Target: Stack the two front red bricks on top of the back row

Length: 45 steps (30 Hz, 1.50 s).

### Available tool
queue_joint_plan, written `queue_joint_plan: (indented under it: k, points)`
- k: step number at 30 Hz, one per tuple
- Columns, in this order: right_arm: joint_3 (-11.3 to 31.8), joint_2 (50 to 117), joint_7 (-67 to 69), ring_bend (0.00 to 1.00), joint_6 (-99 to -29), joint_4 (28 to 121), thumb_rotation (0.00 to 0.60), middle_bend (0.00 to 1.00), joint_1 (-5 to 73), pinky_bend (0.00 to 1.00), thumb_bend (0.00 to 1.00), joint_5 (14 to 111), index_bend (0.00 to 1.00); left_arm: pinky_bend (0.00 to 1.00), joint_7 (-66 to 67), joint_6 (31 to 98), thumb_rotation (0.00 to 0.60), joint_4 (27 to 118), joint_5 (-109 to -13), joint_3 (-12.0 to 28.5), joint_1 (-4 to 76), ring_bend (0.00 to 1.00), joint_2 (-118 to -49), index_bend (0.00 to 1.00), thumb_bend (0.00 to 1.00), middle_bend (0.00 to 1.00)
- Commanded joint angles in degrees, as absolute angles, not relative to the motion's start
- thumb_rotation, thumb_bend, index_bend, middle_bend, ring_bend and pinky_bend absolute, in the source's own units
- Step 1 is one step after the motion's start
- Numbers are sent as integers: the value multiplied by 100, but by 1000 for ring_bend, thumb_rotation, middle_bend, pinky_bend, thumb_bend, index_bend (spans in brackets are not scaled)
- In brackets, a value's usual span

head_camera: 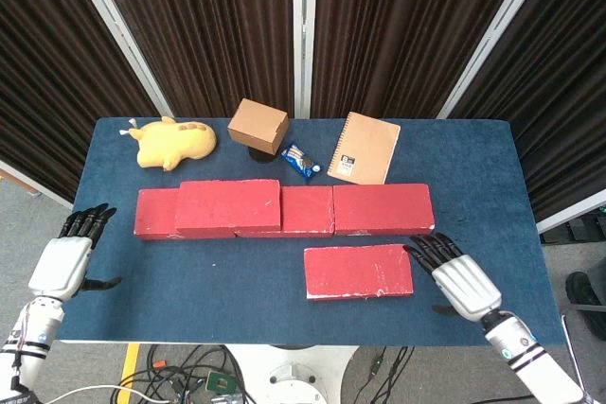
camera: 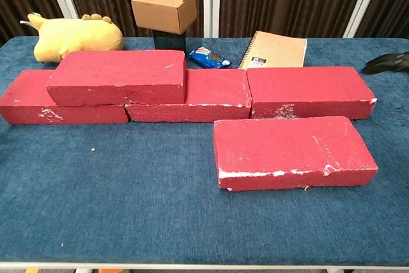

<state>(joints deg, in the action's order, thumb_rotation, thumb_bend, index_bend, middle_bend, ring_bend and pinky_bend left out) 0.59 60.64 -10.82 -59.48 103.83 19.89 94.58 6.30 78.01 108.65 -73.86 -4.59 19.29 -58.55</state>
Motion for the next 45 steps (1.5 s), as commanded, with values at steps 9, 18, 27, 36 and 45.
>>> queue_joint_plan:
  k: [9,18,27,36,45]
  points:
    - [347,6965,-1826,0,-4687,10370,600,0,2862,0,0,7999,0,0,571,8474,600,10207,-8103,-472,1334,0,-6307,0,0,0]
    - [396,7388,-1882,0,-4455,10060,600,0,3158,0,0,7304,0,0,301,8366,600,10027,-8159,-424,1157,0,-6298,0,0,0]
    - [406,7828,-1890,0,-4386,9715,600,0,3389,0,0,6830,0,0,263,8189,600,9946,-8212,-385,1080,0,-6292,0,0,0]
    - [384,8007,-1769,0,-4277,9550,600,0,3583,0,0,6560,0,0,204,8073,600,9906,-8237,-318,1025,0,-6289,0,0,0]
    - [338,8102,-1492,23,-4413,9452,600,123,3602,0,0,6666,0,0,169,7982,600,9885,-8253,-266,978,0,-6286,0,0,0]
